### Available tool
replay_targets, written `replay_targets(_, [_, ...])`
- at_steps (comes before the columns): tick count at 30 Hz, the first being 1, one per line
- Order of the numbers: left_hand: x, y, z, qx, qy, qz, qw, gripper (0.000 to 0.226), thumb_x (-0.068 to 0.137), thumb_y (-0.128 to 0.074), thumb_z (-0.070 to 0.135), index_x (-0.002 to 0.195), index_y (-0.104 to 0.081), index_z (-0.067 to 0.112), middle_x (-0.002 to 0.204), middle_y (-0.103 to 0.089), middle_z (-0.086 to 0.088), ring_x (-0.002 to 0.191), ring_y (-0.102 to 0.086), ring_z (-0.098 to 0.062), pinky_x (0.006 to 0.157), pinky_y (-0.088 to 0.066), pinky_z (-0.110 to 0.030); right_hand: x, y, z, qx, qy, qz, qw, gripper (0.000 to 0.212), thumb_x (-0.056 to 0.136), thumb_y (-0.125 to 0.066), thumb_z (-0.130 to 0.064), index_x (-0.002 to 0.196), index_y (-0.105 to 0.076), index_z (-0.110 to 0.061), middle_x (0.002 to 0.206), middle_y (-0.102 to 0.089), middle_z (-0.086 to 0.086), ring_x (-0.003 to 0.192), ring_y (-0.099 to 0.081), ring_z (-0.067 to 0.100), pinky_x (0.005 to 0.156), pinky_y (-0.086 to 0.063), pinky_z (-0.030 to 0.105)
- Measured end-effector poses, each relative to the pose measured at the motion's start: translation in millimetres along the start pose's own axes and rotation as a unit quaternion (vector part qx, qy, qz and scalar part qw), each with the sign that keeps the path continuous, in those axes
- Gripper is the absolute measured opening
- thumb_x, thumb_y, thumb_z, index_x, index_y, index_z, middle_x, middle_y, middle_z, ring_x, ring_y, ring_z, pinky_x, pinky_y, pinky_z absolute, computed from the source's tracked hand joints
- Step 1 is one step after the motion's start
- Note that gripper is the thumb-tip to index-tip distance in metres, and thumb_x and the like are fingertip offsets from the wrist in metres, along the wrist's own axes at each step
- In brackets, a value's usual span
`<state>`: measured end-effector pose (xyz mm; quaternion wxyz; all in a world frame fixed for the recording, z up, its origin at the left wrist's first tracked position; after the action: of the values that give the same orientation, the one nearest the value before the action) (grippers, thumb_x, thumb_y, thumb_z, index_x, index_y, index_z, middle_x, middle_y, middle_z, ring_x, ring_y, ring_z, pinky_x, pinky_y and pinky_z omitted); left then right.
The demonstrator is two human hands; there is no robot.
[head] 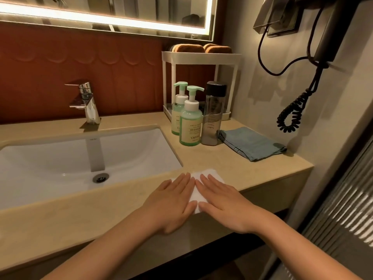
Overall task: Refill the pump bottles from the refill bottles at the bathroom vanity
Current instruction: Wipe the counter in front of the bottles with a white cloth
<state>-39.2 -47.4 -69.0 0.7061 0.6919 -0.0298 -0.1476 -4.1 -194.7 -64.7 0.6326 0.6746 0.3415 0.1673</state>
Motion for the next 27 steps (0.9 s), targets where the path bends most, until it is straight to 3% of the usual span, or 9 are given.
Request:
replay_targets(8, [-28.4,-1.9,-4.9,0.054,0.048,-0.012,0.997,0.059,0.1,-0.009,0.043,0.149,0.011,0.017,0.158,0.013,-0.003,0.145,0.01,-0.013,0.116,0.005,-0.032,13.0,-6.7,-14.6,0.003,-0.038,0.004,0.999,0.06,0.099,-0.012,-0.045,0.148,0.011,-0.02,0.156,0.018,0.005,0.143,0.018,0.016,0.116,0.006,0.031])
replay_targets(19, [59.4,6.7,-16.9,-0.034,0.065,-0.002,0.997,0.054,0.102,-0.01,0.038,0.15,0.008,0.021,0.158,0.013,-0.001,0.146,0.009,-0.015,0.117,0.004,-0.037,61.8,8.5,28.0,-0.004,-0.122,0.015,0.992,0.059,0.099,-0.011,-0.045,0.148,0.01,-0.021,0.156,0.015,0.005,0.144,0.014,0.021,0.116,0.004,0.037])
replay_targets(27, [112.5,18.0,-28.6,-0.036,0.083,-0.011,0.996,0.055,0.102,-0.01,0.039,0.15,0.007,0.02,0.158,0.012,0.0,0.146,0.011,-0.017,0.117,0.005,-0.041,100.8,21.3,59.3,0.012,-0.15,0.016,0.988,0.058,0.099,-0.011,-0.045,0.148,0.01,-0.022,0.156,0.016,0.003,0.144,0.015,0.021,0.116,0.004,0.04])
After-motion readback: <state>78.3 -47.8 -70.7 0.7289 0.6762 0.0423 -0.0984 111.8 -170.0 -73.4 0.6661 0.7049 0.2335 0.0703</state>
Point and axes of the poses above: each hand's wrist, its own x-axis towards the middle knuckle, its own y-axis out of the back of the hand, z = x × y, the point moved 2 cm from there along x, towards the middle knuckle
